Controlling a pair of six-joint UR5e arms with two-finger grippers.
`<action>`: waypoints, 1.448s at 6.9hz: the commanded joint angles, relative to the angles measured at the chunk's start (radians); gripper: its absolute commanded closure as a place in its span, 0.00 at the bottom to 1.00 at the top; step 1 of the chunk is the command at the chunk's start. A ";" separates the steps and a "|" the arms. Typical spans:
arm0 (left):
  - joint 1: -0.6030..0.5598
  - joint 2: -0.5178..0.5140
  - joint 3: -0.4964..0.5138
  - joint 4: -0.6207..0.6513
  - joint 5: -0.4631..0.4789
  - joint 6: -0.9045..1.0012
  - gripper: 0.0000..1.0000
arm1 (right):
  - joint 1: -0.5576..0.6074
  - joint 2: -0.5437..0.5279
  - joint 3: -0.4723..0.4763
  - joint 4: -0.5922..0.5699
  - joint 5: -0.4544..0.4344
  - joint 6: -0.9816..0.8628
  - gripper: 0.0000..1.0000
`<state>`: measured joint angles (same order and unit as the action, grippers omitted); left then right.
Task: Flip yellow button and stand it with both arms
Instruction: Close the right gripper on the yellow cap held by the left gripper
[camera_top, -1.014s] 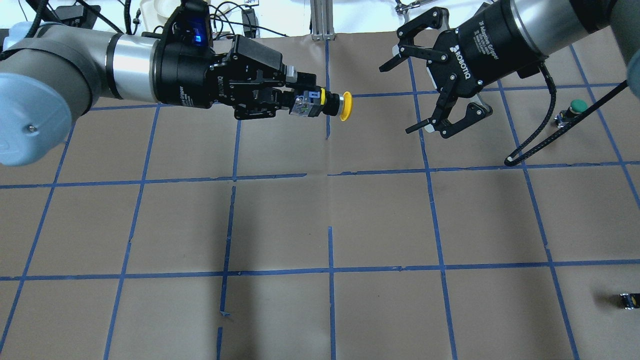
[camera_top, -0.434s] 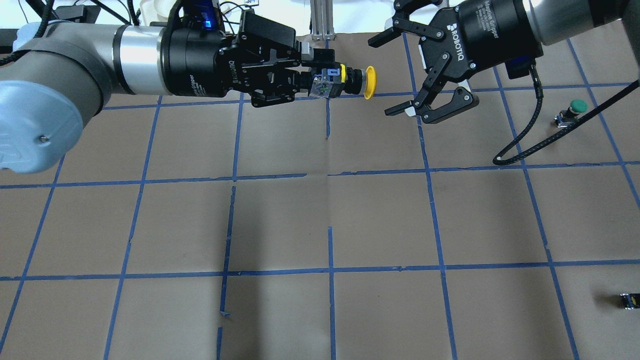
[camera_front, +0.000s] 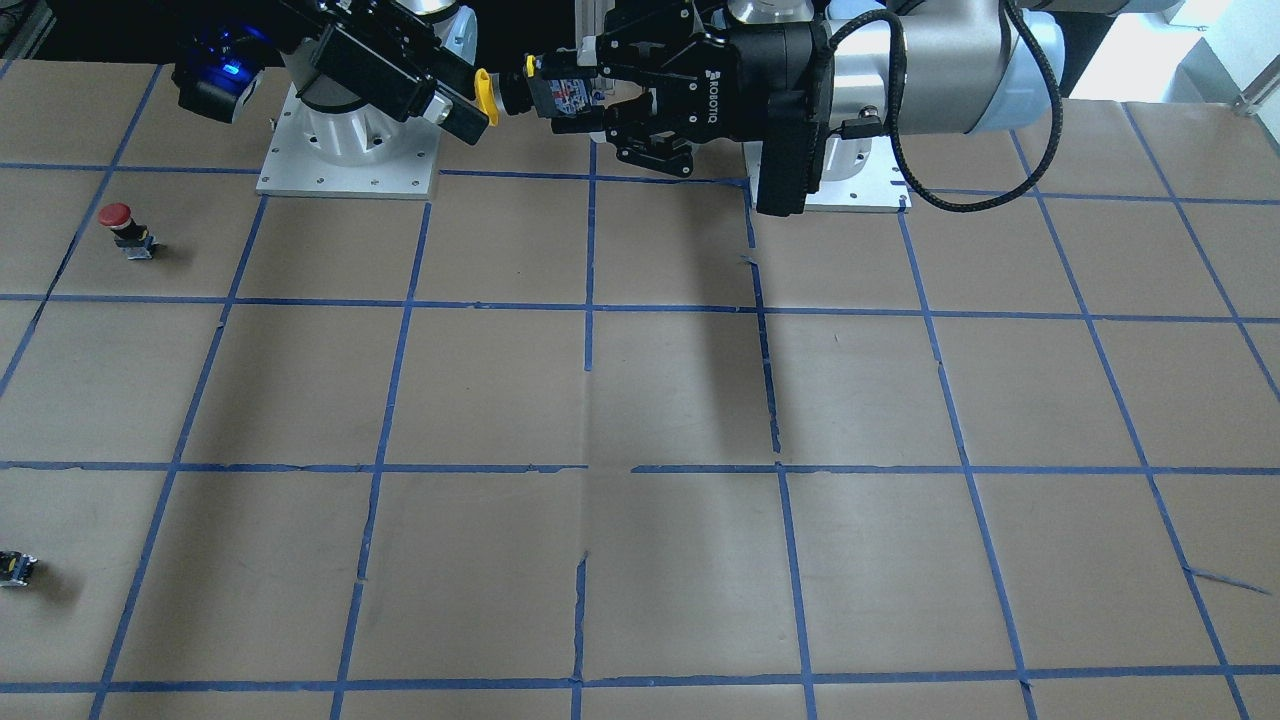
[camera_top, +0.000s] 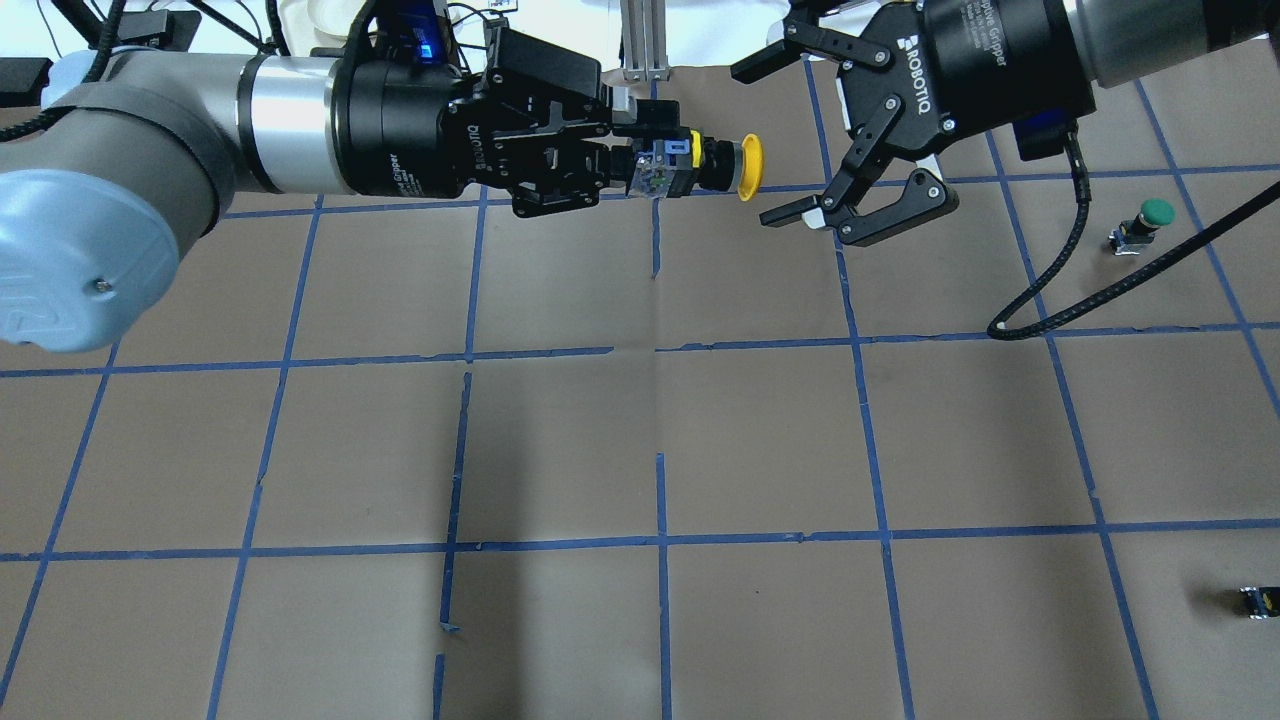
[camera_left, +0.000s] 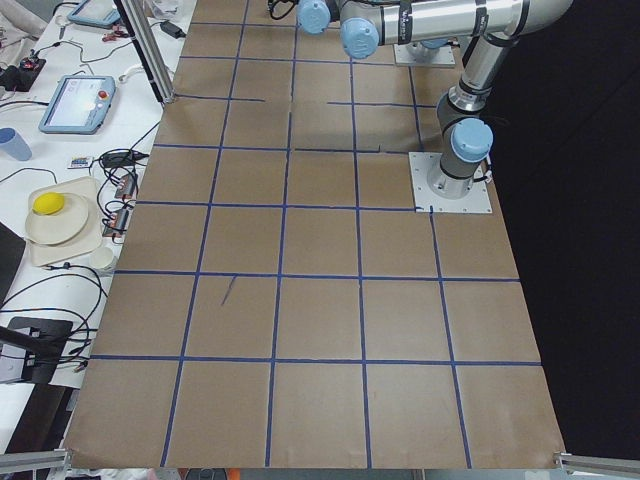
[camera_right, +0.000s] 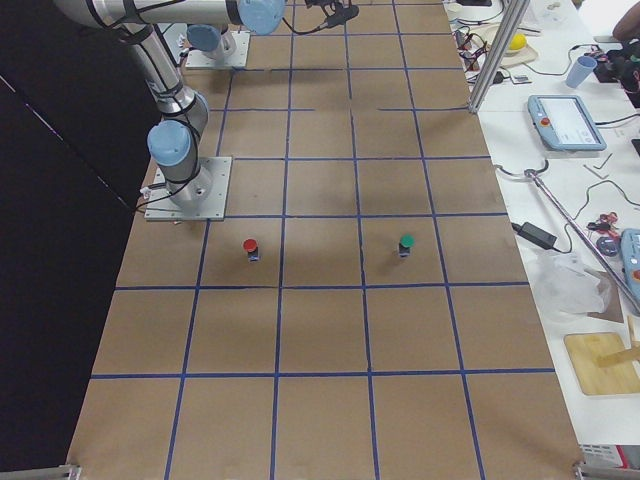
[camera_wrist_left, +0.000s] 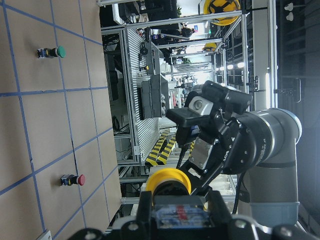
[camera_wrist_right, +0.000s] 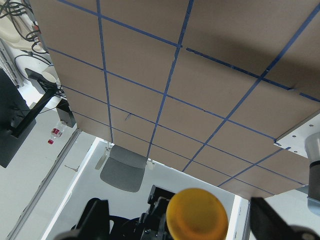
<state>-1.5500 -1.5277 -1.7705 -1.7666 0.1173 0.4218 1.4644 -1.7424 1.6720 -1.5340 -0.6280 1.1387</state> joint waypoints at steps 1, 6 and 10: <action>-0.001 0.006 -0.003 0.001 -0.016 -0.002 0.98 | 0.001 -0.012 0.034 0.006 -0.001 0.003 0.00; 0.001 0.007 -0.003 0.001 -0.018 -0.002 0.98 | 0.002 -0.057 0.045 0.049 0.002 0.004 0.02; 0.001 0.015 -0.004 0.001 -0.022 -0.002 0.98 | 0.002 -0.055 0.046 0.049 0.077 0.004 0.53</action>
<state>-1.5493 -1.5134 -1.7735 -1.7657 0.0965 0.4203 1.4663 -1.7982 1.7179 -1.4847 -0.5838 1.1421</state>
